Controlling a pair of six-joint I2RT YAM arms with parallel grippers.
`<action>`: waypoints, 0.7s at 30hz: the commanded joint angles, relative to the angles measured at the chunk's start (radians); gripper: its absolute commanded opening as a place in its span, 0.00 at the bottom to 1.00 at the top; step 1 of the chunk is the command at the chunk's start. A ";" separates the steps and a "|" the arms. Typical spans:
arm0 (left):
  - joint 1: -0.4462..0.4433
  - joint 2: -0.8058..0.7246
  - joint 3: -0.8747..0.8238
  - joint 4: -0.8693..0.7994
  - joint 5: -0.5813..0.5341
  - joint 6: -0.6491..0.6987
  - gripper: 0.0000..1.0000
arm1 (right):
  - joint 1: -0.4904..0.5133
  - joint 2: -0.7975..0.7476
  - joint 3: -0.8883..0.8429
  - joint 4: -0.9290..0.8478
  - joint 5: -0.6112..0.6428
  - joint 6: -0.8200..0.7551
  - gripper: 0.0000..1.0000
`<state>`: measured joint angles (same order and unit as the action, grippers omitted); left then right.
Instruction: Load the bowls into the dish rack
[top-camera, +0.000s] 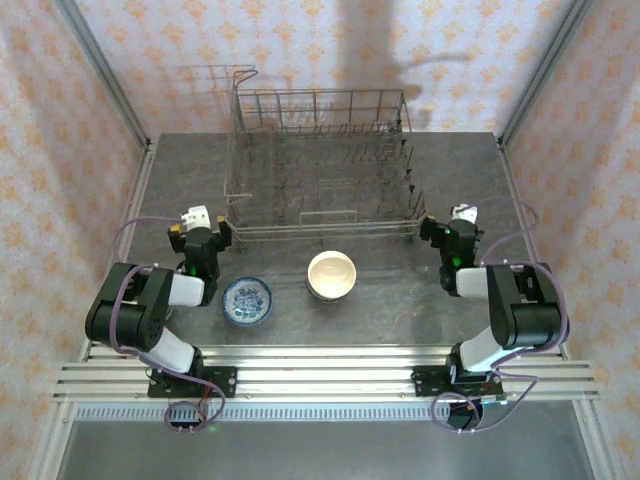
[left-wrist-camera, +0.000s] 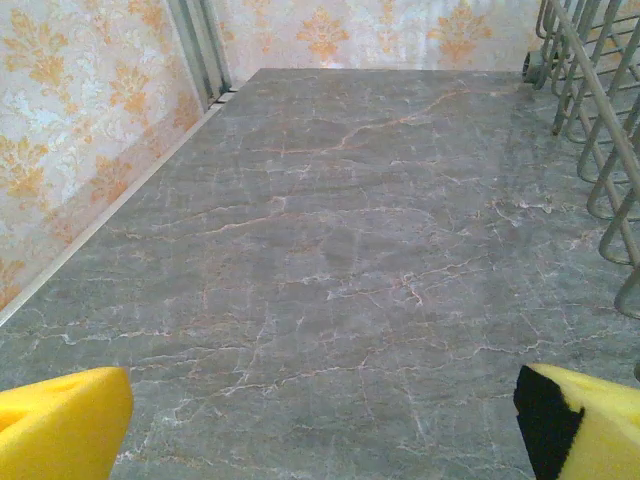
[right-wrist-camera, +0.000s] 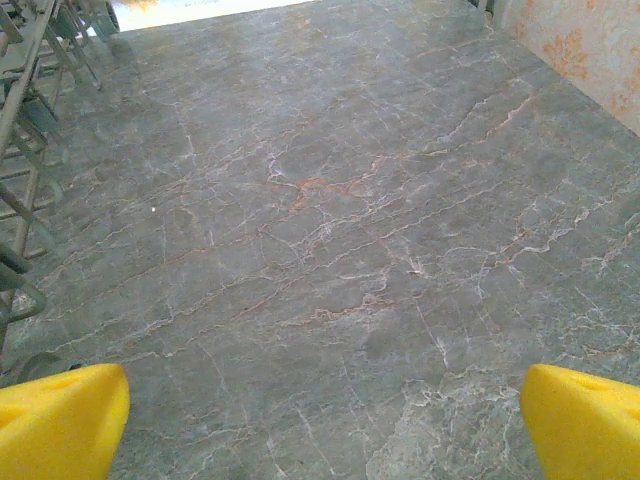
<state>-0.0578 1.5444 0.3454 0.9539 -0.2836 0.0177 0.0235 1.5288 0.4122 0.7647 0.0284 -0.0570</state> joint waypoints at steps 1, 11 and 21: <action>0.024 -0.010 0.021 -0.021 0.025 -0.031 1.00 | 0.004 -0.003 0.010 0.012 -0.001 0.003 1.00; 0.044 -0.014 0.017 -0.020 0.063 -0.045 1.00 | 0.004 -0.003 0.010 0.012 -0.001 0.003 1.00; 0.044 -0.013 0.018 -0.022 0.062 -0.044 1.00 | 0.004 -0.002 0.010 0.011 -0.002 0.005 1.00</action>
<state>-0.0185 1.5444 0.3454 0.9466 -0.2169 -0.0105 0.0235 1.5288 0.4122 0.7647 0.0257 -0.0570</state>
